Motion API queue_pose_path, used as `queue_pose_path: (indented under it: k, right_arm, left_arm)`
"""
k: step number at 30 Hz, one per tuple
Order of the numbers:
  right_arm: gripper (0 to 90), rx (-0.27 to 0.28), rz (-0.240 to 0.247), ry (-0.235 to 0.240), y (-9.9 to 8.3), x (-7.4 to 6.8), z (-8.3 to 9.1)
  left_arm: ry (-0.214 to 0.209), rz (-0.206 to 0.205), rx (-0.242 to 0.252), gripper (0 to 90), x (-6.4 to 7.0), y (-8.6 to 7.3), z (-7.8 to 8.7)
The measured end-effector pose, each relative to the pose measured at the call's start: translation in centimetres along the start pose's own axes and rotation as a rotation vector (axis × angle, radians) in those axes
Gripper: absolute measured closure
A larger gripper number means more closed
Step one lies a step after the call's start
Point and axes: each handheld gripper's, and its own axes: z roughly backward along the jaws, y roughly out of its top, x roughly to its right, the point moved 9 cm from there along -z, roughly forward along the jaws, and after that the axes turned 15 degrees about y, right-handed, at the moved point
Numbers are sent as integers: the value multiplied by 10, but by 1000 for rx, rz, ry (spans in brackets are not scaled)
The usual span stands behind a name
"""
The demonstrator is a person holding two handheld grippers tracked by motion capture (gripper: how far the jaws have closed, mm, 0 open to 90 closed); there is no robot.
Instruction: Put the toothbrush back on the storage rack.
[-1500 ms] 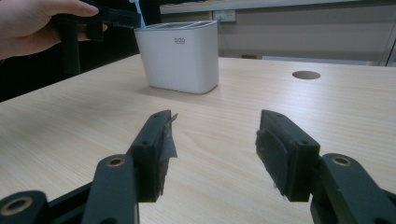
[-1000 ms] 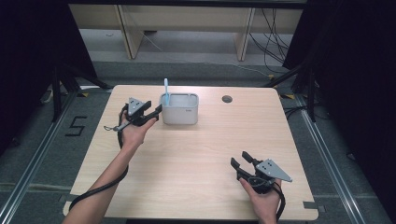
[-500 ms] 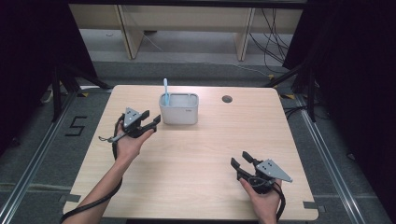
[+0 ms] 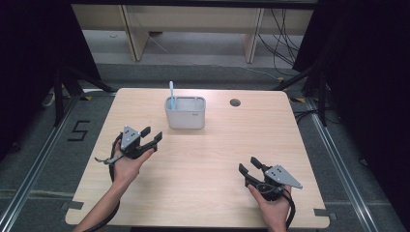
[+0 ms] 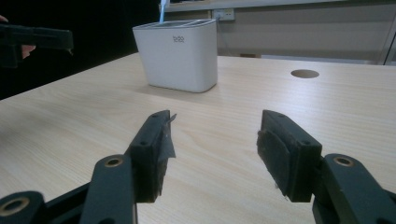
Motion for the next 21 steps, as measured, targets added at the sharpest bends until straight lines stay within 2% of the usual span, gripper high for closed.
queue_pose_path:
  k: [1,2,3,4,5,7,9,12,15,16,18,19,20,21]
  right_arm:
    - [446,1,1,0,0,0,0]
    - [446,-15,2,-8,-1,0,1]
    - [446,-16,2,-12,-1,1,1]
    - [446,5,2,2,0,0,0]
    - [445,-16,2,-10,-1,1,1]
    - [445,-25,-1,-16,-2,1,1]
    - [445,-23,14,-18,-1,2,1]
    - [444,-19,13,-16,-1,1,1]
    - [445,-22,13,-19,-1,1,1]
    - [445,-17,8,-16,-1,1,0]
    - [444,-2,2,-8,-1,0,-2]
    - [445,-3,17,-16,0,1,-1]
    - [444,-7,-25,-13,-1,-3,-1]
    - [444,-2,16,-11,0,0,-1]
  left_arm:
    - [-12,0,7,458,1,-2,2]
    - [-19,-21,31,458,0,-3,4]
    - [4,-17,16,459,-2,-7,7]
    - [5,-21,14,459,-2,-11,10]
    - [3,-16,11,458,-1,-15,13]
    - [11,-20,5,459,-2,-22,17]
    - [13,-29,1,458,-3,-29,21]
    - [24,-18,-3,459,-6,-40,27]
    - [31,-27,-1,458,-7,-47,31]
    - [25,-30,14,458,-7,-49,31]
    - [35,-28,7,456,-7,-55,34]
    - [34,-28,8,456,-7,-56,34]
    - [32,-30,16,455,-7,-58,34]
    - [36,-37,10,455,-7,-60,35]
